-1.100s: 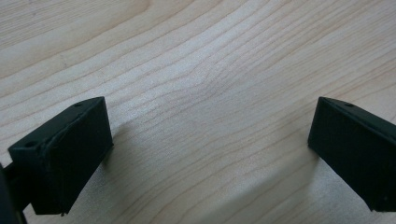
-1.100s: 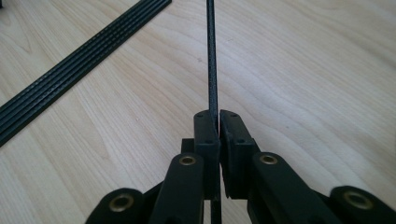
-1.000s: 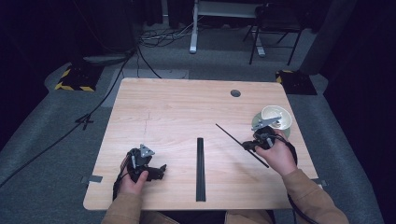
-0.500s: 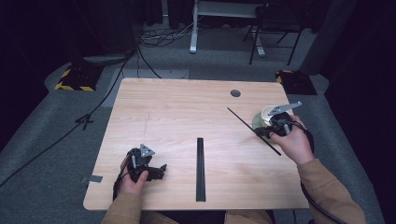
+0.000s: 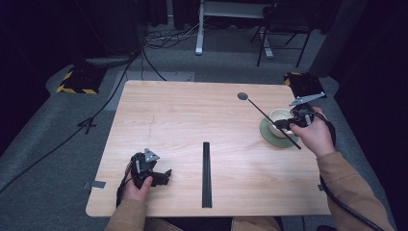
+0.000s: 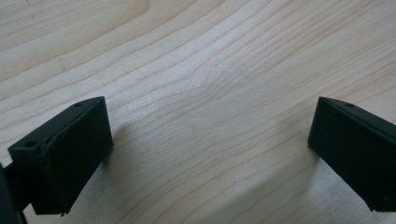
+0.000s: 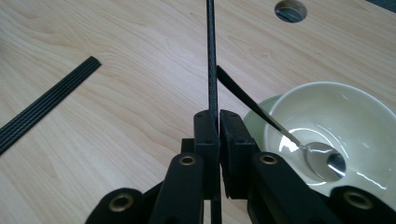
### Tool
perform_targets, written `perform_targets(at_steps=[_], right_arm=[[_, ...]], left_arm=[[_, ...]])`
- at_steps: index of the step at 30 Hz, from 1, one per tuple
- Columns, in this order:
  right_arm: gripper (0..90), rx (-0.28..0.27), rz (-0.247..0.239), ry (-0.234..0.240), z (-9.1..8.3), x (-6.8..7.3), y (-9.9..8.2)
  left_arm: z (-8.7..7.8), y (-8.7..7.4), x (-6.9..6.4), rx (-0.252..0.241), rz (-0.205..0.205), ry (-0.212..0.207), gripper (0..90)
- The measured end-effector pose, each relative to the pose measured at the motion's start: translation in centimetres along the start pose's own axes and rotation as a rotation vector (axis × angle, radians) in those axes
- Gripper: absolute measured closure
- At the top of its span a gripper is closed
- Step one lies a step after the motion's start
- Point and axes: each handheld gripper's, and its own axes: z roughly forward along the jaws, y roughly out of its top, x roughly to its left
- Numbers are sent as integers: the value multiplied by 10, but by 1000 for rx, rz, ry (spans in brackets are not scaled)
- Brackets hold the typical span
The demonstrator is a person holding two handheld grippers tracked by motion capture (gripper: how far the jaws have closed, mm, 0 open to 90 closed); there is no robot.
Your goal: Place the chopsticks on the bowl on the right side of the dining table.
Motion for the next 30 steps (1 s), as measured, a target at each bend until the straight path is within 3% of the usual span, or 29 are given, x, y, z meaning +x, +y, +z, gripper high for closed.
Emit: perform_targets(at_steps=[8, 19, 30], right_arm=[[862, -4, 42, -26, 6, -25, -1], [862, 33, 61, -63, 21, -54, -3], [861, 83, 74, -77, 41, -67, -12]], left_arm=[[1, 1, 0, 0, -1, -2, 0], [1, 1, 0, 0, -1, -2, 0], [1, 1, 0, 0, -1, -2, 0]])
